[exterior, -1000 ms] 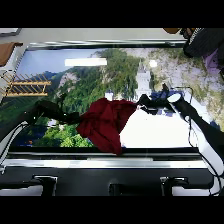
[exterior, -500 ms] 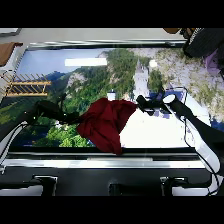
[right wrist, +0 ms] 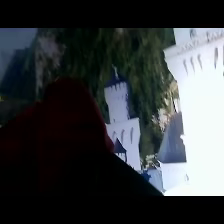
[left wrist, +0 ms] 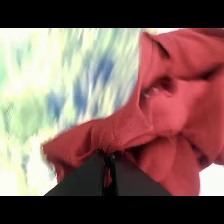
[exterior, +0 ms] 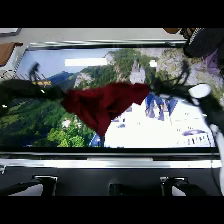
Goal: Fold the clothes and pants, and hang the long-sleeved shirts on hangers.
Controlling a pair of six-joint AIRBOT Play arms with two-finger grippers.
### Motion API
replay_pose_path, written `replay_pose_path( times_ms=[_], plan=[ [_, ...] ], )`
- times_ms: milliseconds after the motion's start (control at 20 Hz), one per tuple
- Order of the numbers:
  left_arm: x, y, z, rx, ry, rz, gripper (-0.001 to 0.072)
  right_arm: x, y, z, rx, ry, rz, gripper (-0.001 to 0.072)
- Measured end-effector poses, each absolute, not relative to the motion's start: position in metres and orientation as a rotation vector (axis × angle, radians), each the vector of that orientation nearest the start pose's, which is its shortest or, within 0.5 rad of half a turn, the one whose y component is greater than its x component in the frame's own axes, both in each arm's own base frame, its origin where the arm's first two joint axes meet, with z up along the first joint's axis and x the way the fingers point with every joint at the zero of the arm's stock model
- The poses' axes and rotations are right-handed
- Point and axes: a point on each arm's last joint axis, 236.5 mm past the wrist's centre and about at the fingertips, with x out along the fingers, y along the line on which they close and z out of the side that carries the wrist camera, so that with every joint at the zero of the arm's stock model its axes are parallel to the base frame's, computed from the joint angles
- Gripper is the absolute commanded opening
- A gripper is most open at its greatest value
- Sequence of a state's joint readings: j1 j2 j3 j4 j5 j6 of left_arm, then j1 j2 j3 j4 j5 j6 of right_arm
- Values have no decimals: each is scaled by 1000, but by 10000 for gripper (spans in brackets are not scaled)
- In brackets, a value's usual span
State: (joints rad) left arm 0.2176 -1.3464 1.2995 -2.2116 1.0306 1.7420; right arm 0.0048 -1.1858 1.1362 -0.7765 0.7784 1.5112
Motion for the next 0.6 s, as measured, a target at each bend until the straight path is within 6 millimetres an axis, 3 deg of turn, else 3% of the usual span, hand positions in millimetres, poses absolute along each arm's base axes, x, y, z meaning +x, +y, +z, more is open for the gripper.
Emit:
replay_pose_path(
  times_ms=[150, 300, 450, 600],
  plan=[
    [472, -6, 180, -508, 737, -191, 19, 431, 109, 228, 588, 552, 365, 33],
    [460, 4, 276, -489, 528, -175, 19, 395, 100, 311, 473, 358, 384, 33],
    [429, 8, 360, -466, 339, -166, 19, 345, 95, 380, 392, 184, 395, 33],
    [386, 0, 420, -434, 199, -173, 19, 289, 93, 438, 378, 34, 414, 33]
  ],
)
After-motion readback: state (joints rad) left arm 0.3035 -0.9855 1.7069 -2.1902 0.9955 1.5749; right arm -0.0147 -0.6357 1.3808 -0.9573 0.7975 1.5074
